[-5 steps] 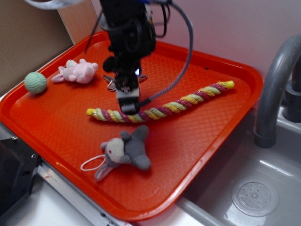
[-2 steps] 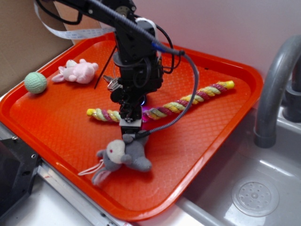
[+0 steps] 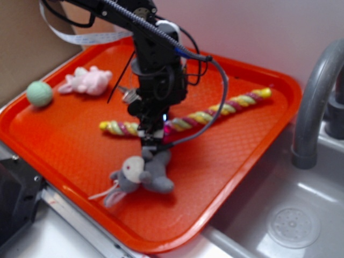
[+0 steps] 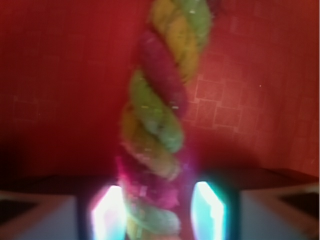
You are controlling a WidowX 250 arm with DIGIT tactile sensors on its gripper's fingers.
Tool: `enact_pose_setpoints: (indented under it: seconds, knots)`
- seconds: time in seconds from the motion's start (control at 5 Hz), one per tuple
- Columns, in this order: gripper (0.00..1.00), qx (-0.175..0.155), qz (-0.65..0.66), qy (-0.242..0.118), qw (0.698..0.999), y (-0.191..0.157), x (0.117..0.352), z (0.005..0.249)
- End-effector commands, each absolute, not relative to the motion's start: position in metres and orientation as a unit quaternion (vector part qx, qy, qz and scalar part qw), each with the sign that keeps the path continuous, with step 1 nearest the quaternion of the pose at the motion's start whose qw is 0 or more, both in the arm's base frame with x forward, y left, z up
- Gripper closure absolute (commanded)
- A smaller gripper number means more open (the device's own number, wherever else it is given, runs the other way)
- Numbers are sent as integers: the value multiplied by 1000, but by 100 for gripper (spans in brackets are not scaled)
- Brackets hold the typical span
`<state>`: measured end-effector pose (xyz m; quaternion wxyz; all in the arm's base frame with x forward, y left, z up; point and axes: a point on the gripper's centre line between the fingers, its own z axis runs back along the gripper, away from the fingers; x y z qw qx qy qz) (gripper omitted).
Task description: Grab the multicolored rope.
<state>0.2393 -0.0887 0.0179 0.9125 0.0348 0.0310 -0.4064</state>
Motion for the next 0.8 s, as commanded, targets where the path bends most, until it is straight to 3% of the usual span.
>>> enact_pose_setpoints:
  seconds: [0.0,0.4,0.6]
  knots:
    - [100,52,-415,28,908,-95,233,18]
    - [100,97,-201,5,975,-58,246,118]
    - [100,71,-77,-1,994,-43,238,167]
